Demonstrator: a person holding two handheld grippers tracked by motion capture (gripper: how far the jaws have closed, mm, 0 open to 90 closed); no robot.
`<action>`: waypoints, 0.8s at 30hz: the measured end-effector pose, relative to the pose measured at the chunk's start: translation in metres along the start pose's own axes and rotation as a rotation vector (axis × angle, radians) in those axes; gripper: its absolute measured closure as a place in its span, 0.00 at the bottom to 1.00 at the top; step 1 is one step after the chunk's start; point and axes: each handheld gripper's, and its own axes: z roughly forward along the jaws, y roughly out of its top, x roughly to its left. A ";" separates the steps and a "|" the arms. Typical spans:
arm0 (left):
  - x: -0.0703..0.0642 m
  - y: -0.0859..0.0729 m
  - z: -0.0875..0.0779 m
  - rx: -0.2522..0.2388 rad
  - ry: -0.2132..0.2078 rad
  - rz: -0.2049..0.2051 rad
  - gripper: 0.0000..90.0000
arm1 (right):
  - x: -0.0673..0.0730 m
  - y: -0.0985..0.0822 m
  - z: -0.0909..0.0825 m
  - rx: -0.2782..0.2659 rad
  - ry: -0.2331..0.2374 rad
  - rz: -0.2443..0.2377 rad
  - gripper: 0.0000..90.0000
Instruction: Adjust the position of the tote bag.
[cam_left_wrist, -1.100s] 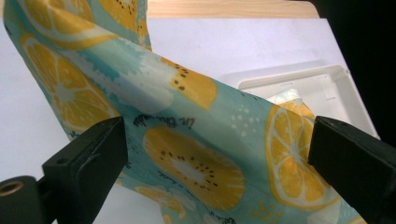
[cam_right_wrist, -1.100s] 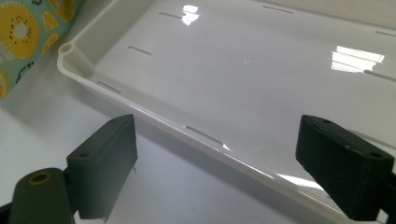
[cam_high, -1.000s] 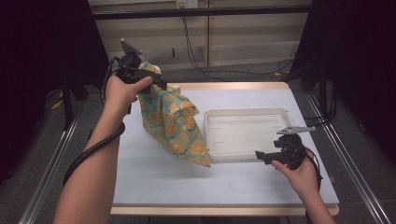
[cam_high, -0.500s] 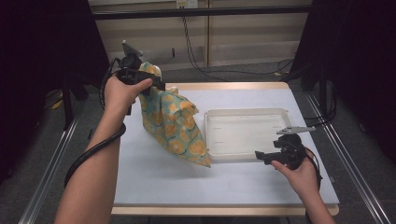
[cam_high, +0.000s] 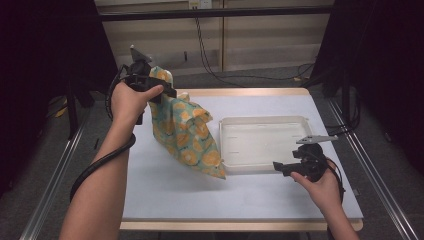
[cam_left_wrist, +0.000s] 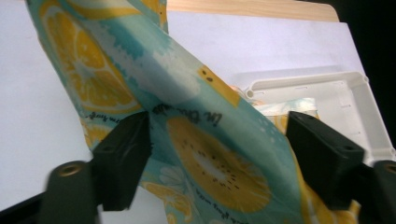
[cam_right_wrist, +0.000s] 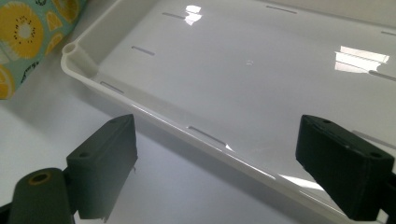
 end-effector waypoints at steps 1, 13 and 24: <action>-0.003 0.000 -0.002 0.014 0.019 -0.007 0.38 | 0.000 0.000 0.000 0.002 0.002 0.004 0.14; -0.008 0.001 -0.005 0.068 0.042 -0.110 0.76 | 0.001 0.000 0.001 0.005 0.007 0.004 0.14; -0.011 0.004 -0.008 0.087 0.039 -0.102 0.99 | 0.000 -0.001 0.001 0.006 0.013 0.006 0.14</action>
